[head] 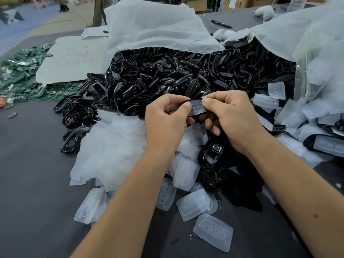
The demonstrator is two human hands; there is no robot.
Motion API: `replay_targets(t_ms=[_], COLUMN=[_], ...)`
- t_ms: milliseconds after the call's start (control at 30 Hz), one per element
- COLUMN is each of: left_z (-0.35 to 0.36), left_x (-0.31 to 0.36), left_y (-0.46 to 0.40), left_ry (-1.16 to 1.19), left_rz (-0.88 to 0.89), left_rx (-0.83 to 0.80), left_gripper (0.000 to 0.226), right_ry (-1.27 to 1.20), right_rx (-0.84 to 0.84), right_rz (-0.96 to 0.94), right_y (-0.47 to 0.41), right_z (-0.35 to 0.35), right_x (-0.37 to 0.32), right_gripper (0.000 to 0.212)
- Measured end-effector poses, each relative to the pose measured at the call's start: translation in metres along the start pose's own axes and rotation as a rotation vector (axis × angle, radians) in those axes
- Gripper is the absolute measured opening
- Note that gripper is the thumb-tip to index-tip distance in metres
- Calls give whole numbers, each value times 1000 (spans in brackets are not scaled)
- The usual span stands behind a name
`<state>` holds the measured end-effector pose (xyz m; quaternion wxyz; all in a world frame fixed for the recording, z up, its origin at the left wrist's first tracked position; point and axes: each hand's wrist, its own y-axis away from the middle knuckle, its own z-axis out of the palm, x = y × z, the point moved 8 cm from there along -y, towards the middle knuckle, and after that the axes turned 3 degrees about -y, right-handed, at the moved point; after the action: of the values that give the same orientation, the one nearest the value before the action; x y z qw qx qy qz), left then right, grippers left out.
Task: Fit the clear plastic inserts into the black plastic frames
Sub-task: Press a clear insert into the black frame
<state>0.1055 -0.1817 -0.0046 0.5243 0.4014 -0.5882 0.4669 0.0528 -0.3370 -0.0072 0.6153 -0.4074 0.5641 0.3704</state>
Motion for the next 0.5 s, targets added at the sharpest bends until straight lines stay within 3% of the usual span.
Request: replay_targets(t_ms=[333,500], left_z=[-3,-3], left_x=[-4,-4], left_y=[0,1], left_ry=[58,59], left_rz=[-63,-71], left_rx=[47,35], left_gripper=[18,15], right_ry=[-2,95], right_rx=[-60,-23], right_rz=[-18,-59], right_y=[1,1], right_z=[5,3], right_x=[-1,-3], right_gripper=[24,13])
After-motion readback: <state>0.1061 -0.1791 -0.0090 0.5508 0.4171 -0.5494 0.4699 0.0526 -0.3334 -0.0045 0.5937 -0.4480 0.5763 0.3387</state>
